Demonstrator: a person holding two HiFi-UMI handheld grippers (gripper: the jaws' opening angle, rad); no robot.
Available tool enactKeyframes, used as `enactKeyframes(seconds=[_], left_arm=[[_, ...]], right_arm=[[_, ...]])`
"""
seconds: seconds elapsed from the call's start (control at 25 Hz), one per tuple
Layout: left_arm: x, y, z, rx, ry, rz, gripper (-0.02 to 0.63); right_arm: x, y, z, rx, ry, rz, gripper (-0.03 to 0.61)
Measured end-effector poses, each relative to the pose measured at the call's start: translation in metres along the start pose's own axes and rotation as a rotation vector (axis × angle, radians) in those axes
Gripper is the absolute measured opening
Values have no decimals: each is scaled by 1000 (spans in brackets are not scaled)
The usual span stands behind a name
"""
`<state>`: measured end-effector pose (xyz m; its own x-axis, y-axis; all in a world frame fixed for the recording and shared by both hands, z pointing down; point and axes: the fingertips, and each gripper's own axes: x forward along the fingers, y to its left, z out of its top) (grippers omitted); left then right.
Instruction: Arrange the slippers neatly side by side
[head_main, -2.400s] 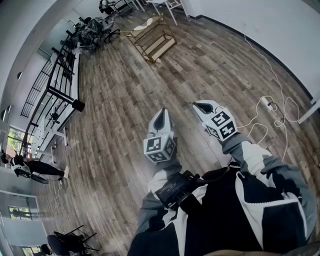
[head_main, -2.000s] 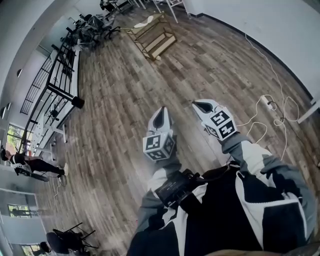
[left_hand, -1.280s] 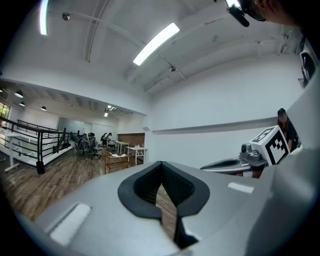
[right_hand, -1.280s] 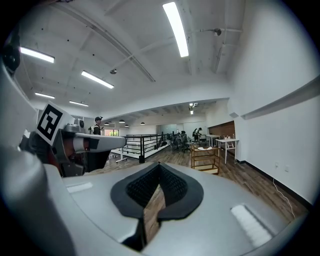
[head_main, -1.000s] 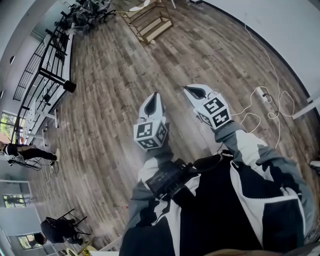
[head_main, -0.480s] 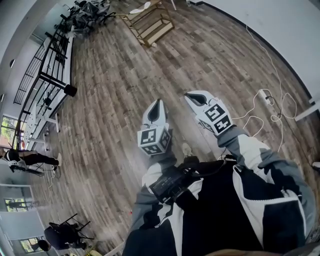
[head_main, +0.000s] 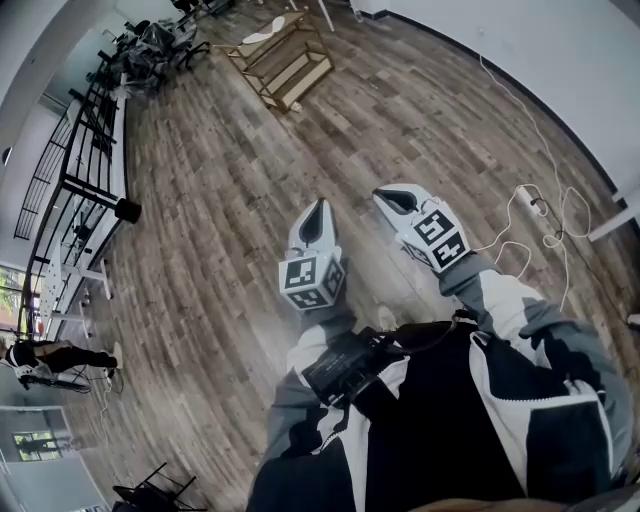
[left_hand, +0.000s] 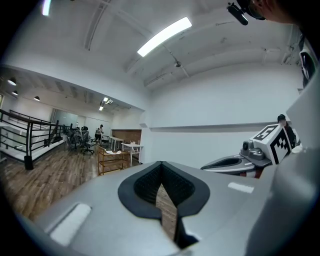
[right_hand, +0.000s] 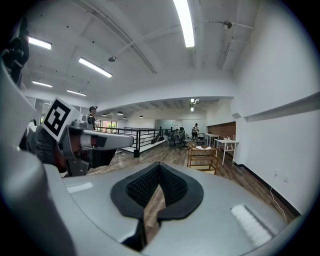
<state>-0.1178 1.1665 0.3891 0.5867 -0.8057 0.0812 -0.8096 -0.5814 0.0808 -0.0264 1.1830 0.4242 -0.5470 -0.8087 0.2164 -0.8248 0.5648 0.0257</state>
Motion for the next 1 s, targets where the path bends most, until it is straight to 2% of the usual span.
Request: enactKeyframes(seconds=[0.28, 0.64, 0.84, 1.0], left_arm=[[44, 70, 8, -4, -5, -41, 9], [98, 134, 9, -21, -7, -84, 9], [126, 152, 11, -25, 2, -95, 9], [147, 156, 3, -34, 4, -103, 9]], right_arm=[[75, -17, 16, 7, 15, -49, 5], [142, -42, 24, 9, 18, -102, 5], [162, -63, 29, 18, 31, -123, 5], [180, -79, 22, 18, 44, -104, 5]])
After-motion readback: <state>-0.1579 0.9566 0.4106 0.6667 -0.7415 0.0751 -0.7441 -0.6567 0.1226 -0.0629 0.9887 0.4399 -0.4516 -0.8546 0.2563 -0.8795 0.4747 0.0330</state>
